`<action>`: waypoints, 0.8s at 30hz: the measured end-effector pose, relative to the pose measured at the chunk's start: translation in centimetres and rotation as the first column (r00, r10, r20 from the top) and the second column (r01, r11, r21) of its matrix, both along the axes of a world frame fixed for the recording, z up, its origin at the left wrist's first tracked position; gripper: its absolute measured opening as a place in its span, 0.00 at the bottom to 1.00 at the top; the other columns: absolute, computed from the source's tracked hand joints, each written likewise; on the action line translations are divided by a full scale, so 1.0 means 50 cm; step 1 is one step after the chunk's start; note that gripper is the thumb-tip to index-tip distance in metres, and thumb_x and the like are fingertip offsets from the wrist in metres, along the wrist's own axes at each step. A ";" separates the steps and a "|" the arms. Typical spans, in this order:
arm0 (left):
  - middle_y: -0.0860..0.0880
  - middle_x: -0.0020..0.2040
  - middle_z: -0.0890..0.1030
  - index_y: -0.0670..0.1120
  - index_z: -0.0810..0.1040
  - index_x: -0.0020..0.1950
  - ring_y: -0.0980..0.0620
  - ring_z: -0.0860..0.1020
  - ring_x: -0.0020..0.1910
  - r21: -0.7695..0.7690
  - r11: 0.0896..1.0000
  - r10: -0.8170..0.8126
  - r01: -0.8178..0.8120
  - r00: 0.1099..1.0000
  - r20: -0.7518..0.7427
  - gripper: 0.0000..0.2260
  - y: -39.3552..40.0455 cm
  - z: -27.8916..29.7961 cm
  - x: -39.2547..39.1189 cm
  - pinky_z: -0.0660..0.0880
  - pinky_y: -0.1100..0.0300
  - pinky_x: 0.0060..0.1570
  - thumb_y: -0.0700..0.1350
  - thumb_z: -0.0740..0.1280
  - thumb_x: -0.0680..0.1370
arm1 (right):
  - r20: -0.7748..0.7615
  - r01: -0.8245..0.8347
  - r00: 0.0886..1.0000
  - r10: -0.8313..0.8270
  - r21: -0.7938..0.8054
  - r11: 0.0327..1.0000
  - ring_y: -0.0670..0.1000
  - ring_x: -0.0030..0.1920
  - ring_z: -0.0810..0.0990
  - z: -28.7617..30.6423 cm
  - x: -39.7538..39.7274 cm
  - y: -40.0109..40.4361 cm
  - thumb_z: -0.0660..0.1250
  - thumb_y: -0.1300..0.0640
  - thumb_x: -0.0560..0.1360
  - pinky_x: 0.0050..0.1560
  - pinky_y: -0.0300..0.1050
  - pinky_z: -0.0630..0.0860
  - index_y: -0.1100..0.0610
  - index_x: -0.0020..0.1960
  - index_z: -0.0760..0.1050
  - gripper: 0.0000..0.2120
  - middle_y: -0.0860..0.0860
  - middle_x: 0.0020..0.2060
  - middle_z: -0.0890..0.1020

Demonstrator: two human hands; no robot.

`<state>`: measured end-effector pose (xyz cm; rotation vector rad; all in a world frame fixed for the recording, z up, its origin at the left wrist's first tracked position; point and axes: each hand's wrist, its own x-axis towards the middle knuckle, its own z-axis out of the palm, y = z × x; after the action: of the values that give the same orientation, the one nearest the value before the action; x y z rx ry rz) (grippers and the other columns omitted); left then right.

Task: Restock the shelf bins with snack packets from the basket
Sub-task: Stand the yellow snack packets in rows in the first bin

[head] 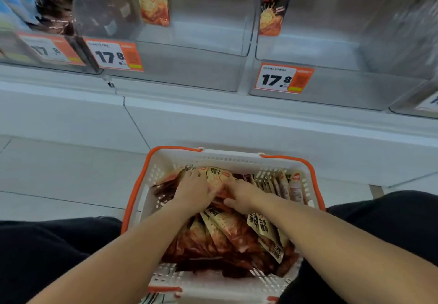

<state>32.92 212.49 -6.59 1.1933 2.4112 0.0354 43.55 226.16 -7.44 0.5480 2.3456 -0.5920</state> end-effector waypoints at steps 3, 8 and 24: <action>0.37 0.66 0.72 0.36 0.71 0.67 0.39 0.68 0.67 -0.088 0.996 0.028 -0.025 0.999 0.030 0.25 0.011 0.005 0.011 0.63 0.50 0.67 0.56 0.55 0.84 | 0.032 -0.007 0.999 0.007 0.004 1.000 0.59 0.79 0.53 -0.017 0.007 -0.026 0.55 0.45 0.83 0.77 0.53 0.55 0.50 0.82 0.50 0.30 0.58 0.79 0.56; 0.47 0.38 0.76 0.41 0.74 0.45 0.51 0.74 0.36 -0.050 0.977 0.210 -0.206 0.915 0.345 0.14 0.018 -0.016 0.013 0.72 0.58 0.36 0.52 0.63 0.82 | -0.047 0.015 0.999 -0.017 -0.039 0.999 0.60 0.79 0.50 -0.020 0.060 -0.040 0.60 0.49 0.82 0.79 0.52 0.51 0.48 0.77 0.64 0.24 0.59 0.80 0.52; 0.45 0.46 0.83 0.41 0.74 0.51 0.51 0.79 0.36 0.244 0.954 0.003 -0.172 0.823 0.569 0.07 0.062 0.225 -0.123 0.74 0.64 0.32 0.36 0.70 0.78 | -0.243 0.435 0.803 -0.544 -0.385 0.814 0.54 0.57 0.79 0.238 -0.033 0.081 0.80 0.56 0.68 0.58 0.51 0.78 0.59 0.73 0.62 0.40 0.53 0.60 0.77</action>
<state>26.79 215.61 4.66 0.9989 1.9602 0.6942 41.90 230.19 4.44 0.9896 2.3457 -1.3798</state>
